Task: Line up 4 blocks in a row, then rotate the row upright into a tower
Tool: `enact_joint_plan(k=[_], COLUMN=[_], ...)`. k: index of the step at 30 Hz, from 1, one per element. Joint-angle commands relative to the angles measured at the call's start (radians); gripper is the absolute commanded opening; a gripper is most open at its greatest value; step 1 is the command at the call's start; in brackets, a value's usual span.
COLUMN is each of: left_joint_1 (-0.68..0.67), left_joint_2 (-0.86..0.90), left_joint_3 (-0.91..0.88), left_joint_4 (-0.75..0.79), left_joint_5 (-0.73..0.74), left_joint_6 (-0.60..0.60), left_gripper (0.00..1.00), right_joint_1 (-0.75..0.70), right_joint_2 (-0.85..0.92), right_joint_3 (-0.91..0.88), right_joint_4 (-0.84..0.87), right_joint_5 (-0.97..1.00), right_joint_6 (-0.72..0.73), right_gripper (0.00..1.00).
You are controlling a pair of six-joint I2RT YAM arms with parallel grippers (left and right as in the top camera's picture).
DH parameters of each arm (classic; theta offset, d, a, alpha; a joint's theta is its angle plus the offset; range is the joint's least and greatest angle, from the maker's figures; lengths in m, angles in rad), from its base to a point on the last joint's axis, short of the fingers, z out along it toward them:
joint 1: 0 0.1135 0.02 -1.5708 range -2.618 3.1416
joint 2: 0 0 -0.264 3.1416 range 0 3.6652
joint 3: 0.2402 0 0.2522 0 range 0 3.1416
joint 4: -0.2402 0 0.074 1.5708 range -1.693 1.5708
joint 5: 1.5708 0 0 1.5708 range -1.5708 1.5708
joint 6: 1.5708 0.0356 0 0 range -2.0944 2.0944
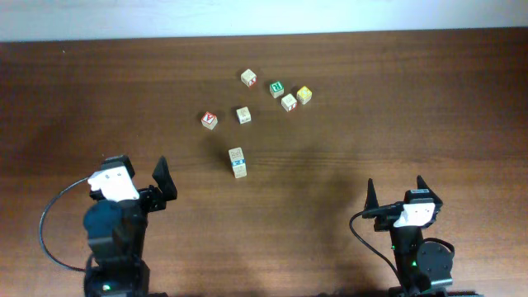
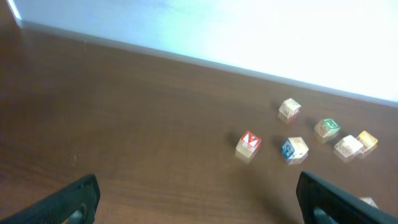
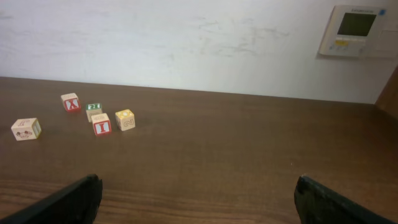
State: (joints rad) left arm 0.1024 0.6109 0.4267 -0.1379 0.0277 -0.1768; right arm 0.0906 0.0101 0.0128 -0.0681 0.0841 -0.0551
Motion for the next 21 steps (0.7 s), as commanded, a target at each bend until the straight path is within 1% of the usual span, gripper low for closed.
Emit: enact_joint_plan(k=[1,3,5,6,7,9,11,12,13,16,21], left_joint_1=[-0.032,-0.050,-0.051,-0.051,-0.088,-0.141,-0.142,-0.142,-0.142,-0.142,-0.142], left_joint_2=[-0.119,-0.204,-0.256,-0.281,-0.306,-0.335,-0.445,-0.470,-0.517,-0.607,-0.606], left_joint_3=[-0.164,-0.256,-0.313,-0.313,-0.314,-0.316,-0.401,-0.412,-0.413,-0.418,-0.418], left_joint_4=[0.136,0.208,0.216,0.213,0.212,0.206,0.224,0.227,0.173,0.106,0.100], left_joint_5=[0.036,0.036,0.040,0.042,0.058,0.057,0.058,0.056,0.054,0.054,0.053], left_joint_6=[0.068,0.082,0.082,0.094,0.203,0.288,0.288,0.288,0.288,0.288,0.288], left_gripper=[0.99,0.99,0.99,0.99,0.99,0.99,0.99,0.99,0.99,0.99,0.99], right_joint_1=[0.002,0.002,0.002,0.002,0.002,0.002,0.002,0.002,0.002,0.002,0.002], right_joint_2=[-0.006,-0.006,-0.006,-0.006,-0.006,-0.006,-0.006,-0.006,-0.006,-0.006,-0.006], right_joint_3=[-0.007,-0.007,-0.007,-0.007,-0.007,-0.007,-0.007,-0.007,-0.007,-0.007,-0.007], right_joint_4=[-0.005,-0.005,-0.005,-0.005,-0.005,-0.005,-0.005,-0.005,-0.005,-0.005,-0.005], right_joint_5=[-0.002,-0.002,-0.002,-0.002,-0.002,-0.002,-0.002,-0.002,-0.002,-0.002,-0.002], right_joint_6=[0.003,0.003,0.003,0.003,0.003,0.003,0.003,0.003,0.003,0.003,0.003], right_gripper=[0.99,0.99,0.99,0.99,0.99,0.99,0.99,0.99,0.99,0.99,0.99])
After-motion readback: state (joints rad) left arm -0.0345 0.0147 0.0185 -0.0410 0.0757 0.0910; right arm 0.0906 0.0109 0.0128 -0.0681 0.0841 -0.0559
